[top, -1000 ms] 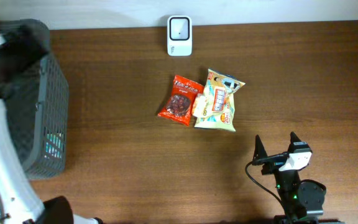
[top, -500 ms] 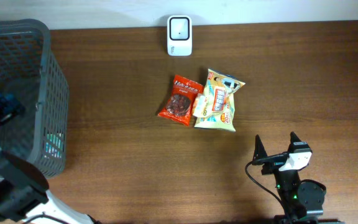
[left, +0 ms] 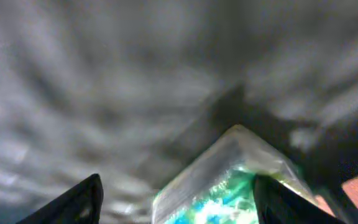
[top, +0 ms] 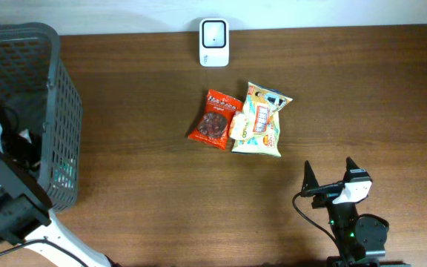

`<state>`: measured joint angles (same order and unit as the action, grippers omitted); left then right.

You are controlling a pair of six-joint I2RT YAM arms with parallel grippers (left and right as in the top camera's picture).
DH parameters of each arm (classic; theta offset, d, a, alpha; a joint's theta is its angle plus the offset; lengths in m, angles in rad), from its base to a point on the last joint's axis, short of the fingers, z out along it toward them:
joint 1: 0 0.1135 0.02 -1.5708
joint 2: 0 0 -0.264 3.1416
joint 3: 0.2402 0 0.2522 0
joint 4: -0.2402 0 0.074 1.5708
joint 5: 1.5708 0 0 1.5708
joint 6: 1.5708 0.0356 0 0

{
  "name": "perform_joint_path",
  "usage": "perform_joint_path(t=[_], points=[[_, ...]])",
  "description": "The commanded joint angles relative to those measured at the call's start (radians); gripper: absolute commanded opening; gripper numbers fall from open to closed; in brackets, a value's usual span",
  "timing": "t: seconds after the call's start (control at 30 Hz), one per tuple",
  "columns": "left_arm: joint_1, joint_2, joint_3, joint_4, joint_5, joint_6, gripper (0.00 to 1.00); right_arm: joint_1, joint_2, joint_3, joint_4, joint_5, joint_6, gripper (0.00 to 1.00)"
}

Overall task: Scan the item barcode
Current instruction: 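Reach the left gripper into the basket and grasp the Kleenex pack, then lift the Kleenex pack out and drop it onto the pile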

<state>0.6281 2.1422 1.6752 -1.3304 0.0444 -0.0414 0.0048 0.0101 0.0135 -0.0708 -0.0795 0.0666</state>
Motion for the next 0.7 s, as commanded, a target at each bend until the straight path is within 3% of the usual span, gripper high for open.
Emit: perform_joint_path(t=[0.0, 0.1, 0.2, 0.3, 0.43, 0.6, 0.67], points=[[0.000, 0.008, -0.067, 0.044, 0.109, 0.039, 0.69, 0.008, -0.006, -0.008, 0.000, -0.006, -0.007, 0.98], [0.000, 0.008, -0.067, 0.048, 0.110, 0.038, 0.20, 0.008, -0.006, -0.008, 0.000, -0.006, -0.007, 0.98], [0.002, 0.008, -0.058, 0.035, 0.124, 0.039, 0.00, 0.008, -0.006, -0.008, 0.000, -0.006, -0.007, 0.98], [0.010, 0.008, 0.063, -0.045, 0.129, 0.034, 0.00, 0.008, -0.006, -0.008, 0.000, -0.005, -0.007, 0.98], [0.029, 0.008, 0.493, -0.200, 0.251, 0.026, 0.00, 0.008, -0.006, -0.008, 0.000, -0.005, -0.007, 0.99], [0.028, 0.007, 1.104, -0.358, 0.257, -0.149, 0.00, 0.008, -0.006, -0.008, 0.000, -0.005, -0.007, 0.98], [0.005, -0.029, 1.274, -0.357, 0.421, -0.156, 0.00, 0.008, -0.006, -0.008, 0.000, -0.005, -0.007, 0.98]])
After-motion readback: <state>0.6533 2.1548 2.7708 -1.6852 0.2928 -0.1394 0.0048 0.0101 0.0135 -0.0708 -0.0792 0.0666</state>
